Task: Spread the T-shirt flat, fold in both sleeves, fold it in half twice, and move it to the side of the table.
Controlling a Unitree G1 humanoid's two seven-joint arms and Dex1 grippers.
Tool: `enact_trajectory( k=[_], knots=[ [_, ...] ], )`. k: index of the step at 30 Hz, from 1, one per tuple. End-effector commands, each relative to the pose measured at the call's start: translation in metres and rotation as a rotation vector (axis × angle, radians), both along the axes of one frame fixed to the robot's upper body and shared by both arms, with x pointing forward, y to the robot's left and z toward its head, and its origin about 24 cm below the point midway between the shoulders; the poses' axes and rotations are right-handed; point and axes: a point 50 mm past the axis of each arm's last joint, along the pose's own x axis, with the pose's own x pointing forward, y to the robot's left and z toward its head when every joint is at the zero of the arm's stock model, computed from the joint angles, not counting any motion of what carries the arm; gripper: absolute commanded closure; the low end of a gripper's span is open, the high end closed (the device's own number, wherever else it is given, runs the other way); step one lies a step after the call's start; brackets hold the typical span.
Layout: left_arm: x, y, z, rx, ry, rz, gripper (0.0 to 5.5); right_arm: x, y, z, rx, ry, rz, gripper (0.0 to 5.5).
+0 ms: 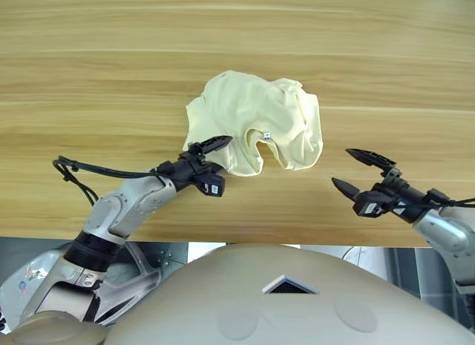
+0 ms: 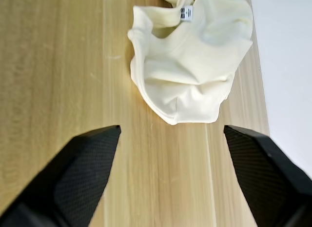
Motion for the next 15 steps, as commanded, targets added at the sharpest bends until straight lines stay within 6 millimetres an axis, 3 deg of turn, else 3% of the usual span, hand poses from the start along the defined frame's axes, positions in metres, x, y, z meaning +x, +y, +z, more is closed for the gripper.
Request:
enact_trajectory(
  k=[1,6,15],
  knots=[
    [-0.021,0.023,-0.032,0.189,0.157,0.038,2.96,0.006,-0.003,-0.010,-0.043,0.017,0.008,1.59],
    [-0.025,0.023,-0.031,0.207,0.161,0.027,4.06,-0.004,0.001,-0.021,-0.049,0.079,0.041,1.59],
    [-0.026,0.024,-0.029,0.212,0.147,0.055,5.12,-0.006,0.012,-0.025,-0.035,0.118,0.124,1.59]
  ],
)
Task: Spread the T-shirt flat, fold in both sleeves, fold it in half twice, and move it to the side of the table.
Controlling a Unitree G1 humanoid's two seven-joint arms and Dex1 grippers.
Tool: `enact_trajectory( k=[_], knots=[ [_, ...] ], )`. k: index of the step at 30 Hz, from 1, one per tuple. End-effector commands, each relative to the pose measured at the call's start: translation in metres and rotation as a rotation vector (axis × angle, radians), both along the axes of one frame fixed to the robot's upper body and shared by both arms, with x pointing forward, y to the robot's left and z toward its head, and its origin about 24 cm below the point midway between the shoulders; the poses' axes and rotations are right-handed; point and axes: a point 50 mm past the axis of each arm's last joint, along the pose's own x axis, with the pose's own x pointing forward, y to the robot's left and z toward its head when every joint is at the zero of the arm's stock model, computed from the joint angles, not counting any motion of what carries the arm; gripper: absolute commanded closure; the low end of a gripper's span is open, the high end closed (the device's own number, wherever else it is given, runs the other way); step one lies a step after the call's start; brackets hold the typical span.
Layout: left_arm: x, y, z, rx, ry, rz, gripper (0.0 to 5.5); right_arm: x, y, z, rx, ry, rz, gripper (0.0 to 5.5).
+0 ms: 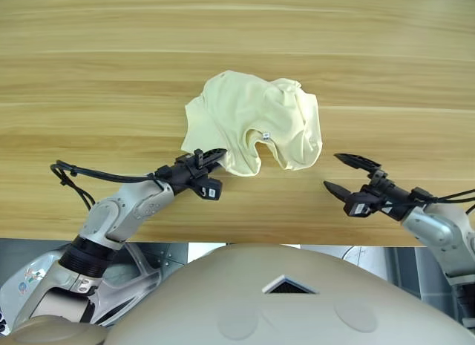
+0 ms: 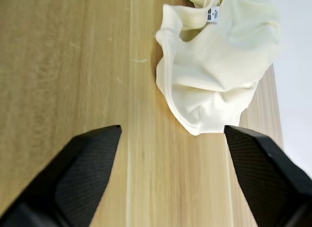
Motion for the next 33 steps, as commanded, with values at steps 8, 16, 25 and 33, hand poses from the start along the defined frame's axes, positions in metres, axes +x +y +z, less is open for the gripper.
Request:
enact_trajectory(
  k=[8,16,25,33],
  knots=[
    [-0.012,0.022,-0.019,0.110,0.084,0.119,5.49,0.017,0.006,-0.016,-0.035,0.065,0.087,1.59],
    [0.003,0.019,-0.011,0.033,0.003,0.200,5.49,0.039,-0.003,-0.035,-0.022,0.079,0.042,1.59],
    [0.004,0.018,-0.014,0.030,-0.003,0.203,5.49,0.059,0.002,-0.049,-0.005,0.075,0.045,1.59],
    [0.007,0.013,-0.015,0.007,-0.008,0.205,5.49,0.057,0.016,-0.057,0.023,0.102,0.106,1.59]
  ],
)
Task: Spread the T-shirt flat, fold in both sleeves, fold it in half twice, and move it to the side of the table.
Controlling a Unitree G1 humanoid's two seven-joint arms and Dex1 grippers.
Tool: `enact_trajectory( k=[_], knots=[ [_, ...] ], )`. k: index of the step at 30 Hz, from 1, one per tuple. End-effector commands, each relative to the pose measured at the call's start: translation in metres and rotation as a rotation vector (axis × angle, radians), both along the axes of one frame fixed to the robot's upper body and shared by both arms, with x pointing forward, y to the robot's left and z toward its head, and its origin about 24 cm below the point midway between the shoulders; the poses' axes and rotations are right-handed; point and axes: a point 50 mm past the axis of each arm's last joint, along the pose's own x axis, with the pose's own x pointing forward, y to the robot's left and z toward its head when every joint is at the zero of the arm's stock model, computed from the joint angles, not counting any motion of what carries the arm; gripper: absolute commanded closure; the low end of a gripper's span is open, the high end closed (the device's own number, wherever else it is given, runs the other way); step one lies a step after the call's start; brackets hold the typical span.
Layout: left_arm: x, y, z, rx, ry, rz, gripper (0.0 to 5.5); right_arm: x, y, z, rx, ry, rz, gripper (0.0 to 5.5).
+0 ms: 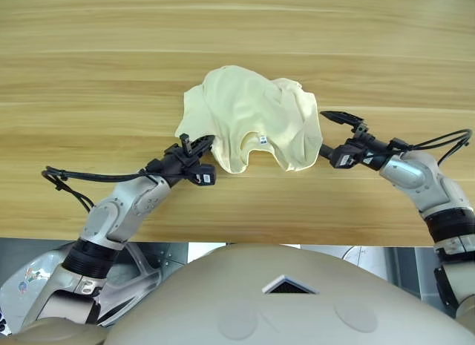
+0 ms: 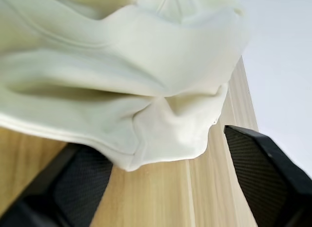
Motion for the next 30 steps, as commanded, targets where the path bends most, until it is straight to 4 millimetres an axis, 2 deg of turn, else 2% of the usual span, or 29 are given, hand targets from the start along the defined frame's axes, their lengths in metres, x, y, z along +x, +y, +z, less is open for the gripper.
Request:
enact_trajectory(
  k=[1,9,19,22,26,29,30],
  knots=[
    [-0.007,0.000,-0.017,0.027,0.074,0.024,5.50,-0.026,0.006,-0.034,-0.096,0.180,0.073,1.78],
    [-0.007,-0.001,-0.019,0.037,0.075,0.015,5.50,-0.028,-0.005,-0.034,-0.096,0.185,0.028,3.40],
    [-0.007,-0.001,-0.019,0.039,0.072,0.019,5.50,-0.029,-0.016,-0.035,-0.097,0.187,-0.026,5.11],
    [-0.007,0.000,-0.019,0.038,0.070,0.021,5.50,-0.030,-0.018,-0.035,-0.094,0.188,-0.038,5.44],
    [-0.006,0.004,-0.018,0.027,0.062,0.049,5.50,-0.031,-0.024,-0.032,-0.084,0.171,-0.072,5.49],
    [-0.005,0.011,-0.017,-0.027,0.062,0.118,5.50,-0.030,-0.028,-0.020,-0.029,0.101,-0.117,5.49],
    [-0.007,0.011,-0.015,-0.093,0.087,0.129,5.50,-0.030,-0.029,-0.014,0.013,0.068,-0.142,5.49]
  ],
)
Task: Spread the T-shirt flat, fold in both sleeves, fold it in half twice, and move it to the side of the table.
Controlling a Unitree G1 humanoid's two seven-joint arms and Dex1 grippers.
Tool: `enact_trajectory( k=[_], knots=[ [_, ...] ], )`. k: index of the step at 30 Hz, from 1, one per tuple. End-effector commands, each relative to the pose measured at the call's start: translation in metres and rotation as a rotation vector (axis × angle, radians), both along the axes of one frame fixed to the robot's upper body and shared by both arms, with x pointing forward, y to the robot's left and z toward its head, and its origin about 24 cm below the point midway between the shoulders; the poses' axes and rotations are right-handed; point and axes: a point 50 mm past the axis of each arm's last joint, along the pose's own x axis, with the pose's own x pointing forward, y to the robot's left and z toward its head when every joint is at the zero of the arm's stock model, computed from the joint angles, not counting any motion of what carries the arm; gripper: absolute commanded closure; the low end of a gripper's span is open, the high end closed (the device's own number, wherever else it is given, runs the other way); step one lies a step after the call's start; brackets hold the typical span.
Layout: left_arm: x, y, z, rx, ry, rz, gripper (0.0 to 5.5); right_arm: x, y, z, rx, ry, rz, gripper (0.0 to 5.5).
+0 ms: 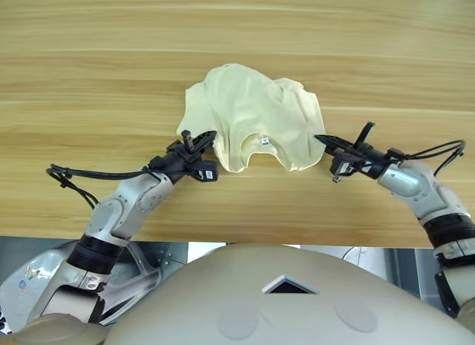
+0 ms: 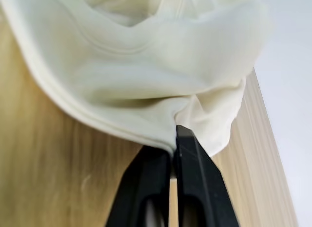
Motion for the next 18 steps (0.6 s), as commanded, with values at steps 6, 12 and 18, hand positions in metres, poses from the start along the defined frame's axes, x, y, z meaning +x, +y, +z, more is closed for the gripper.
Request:
enact_trajectory(
  k=[6,12,18],
  knots=[
    [-0.027,0.018,0.021,-0.408,0.166,-0.086,5.50,-0.030,-0.025,0.046,0.223,-0.074,-0.134,5.49],
    [-0.051,0.046,0.061,-0.756,0.191,-0.114,5.50,-0.087,-0.027,0.091,0.519,-0.055,-0.123,5.49],
    [-0.023,0.078,0.081,-0.975,0.149,-0.076,5.50,-0.068,-0.028,0.105,0.710,-0.078,-0.127,5.49]
  ],
)
